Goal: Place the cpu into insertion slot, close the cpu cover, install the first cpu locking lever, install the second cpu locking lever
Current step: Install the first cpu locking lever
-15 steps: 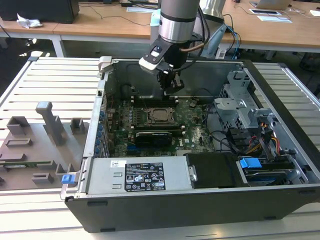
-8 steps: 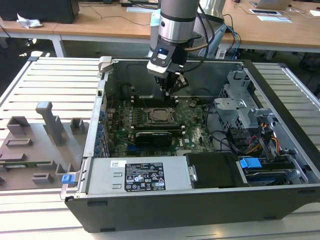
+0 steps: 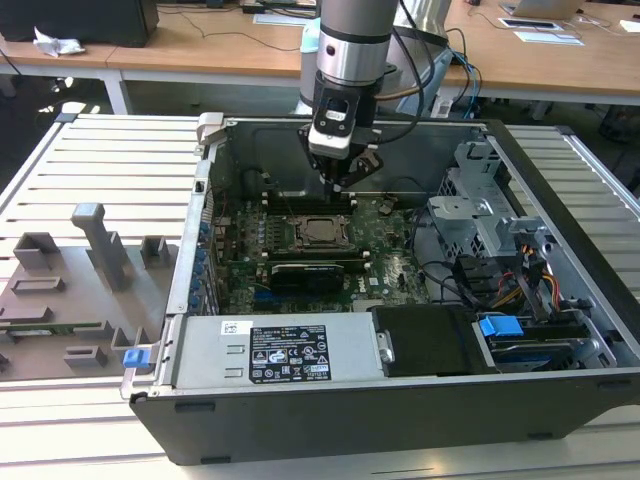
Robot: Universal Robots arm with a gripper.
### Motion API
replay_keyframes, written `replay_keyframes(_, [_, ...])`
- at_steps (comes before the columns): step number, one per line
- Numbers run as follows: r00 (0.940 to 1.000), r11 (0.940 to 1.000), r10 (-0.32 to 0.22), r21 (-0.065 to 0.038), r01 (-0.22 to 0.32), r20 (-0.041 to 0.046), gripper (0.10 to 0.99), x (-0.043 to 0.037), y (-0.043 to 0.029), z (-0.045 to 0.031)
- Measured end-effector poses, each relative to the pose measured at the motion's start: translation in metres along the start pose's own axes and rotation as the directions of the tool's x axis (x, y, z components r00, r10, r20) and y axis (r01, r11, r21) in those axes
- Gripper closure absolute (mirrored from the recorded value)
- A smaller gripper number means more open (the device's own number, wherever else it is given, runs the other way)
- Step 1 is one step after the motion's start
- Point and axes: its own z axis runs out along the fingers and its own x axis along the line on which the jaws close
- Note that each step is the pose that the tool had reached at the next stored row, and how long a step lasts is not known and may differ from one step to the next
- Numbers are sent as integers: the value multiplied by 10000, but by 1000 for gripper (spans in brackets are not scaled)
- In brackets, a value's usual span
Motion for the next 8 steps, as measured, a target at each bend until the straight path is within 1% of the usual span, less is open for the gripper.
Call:
replay_keyframes(1, [9998,9998,-173,-3,173,8,980,0,0,0])
replay_keyframes(2, [9989,9989,-468,-7,468,23,980,0,0,0])
replay_keyframes(4, [9957,9957,-924,-11,925,47,980,0,0,0])
replay_keyframes(6, [9905,9905,-1374,-15,1374,70,980,0,0,0])
replay_keyframes(8, [9856,9856,-1691,-18,1691,87,980,0,0,0])
